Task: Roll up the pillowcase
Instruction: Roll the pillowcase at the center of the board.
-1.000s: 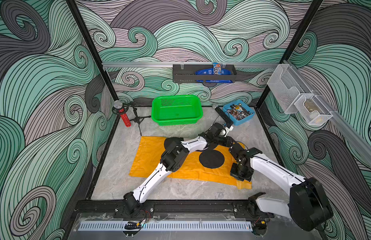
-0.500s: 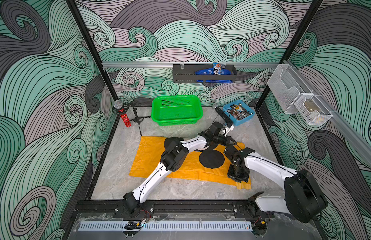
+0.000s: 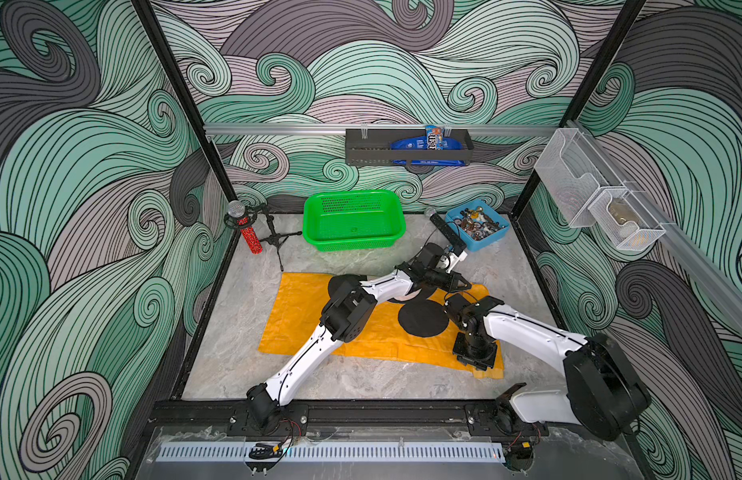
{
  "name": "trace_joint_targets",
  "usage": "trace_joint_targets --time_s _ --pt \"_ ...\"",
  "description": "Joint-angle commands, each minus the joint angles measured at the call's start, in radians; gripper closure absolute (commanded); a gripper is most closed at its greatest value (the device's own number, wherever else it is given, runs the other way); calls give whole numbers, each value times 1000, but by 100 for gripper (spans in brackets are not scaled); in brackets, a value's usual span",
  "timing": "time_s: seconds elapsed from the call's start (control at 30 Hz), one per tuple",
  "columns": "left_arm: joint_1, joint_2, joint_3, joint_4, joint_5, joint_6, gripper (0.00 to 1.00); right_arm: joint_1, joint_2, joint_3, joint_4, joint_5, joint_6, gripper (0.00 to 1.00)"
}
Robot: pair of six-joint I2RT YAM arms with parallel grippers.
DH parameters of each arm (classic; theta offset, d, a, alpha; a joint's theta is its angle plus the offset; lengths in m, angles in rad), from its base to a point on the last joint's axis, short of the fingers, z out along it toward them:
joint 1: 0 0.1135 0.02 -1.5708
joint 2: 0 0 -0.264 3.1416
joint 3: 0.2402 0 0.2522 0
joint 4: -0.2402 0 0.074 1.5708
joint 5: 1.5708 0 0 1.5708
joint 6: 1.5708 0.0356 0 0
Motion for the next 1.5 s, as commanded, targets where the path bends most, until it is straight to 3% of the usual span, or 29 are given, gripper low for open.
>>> trace_joint_targets --time_s 0.0,0.23,0.5,0.57,0.6,0.77,0.93,1.3,1.47 --pt "8 -57 11 -23 -11 43 100 -10 -41 77 -53 -15 -20 60" --pt "18 -87 -1 -30 -23 56 90 -159 -89 191 -117 27 -171 57" --pt "28 -209 -80 -62 -58 71 58 -424 -65 130 52 10 -396 52" --pt "28 -252 -132 -21 -71 59 51 -469 -59 132 112 36 -438 41" --pt "28 -258 -135 -19 -69 54 50 -490 -54 134 137 24 -459 41" --pt "33 -293 -134 -118 -86 113 47 -619 -30 142 216 -30 -568 40" --pt "37 -413 -306 -97 -106 130 45 -743 0 116 321 -154 -658 38" --pt "45 -703 -758 52 -158 118 36 -813 145 87 420 -359 -748 38" --pt "49 -736 -826 57 -130 108 35 -823 189 78 439 -371 -765 44"
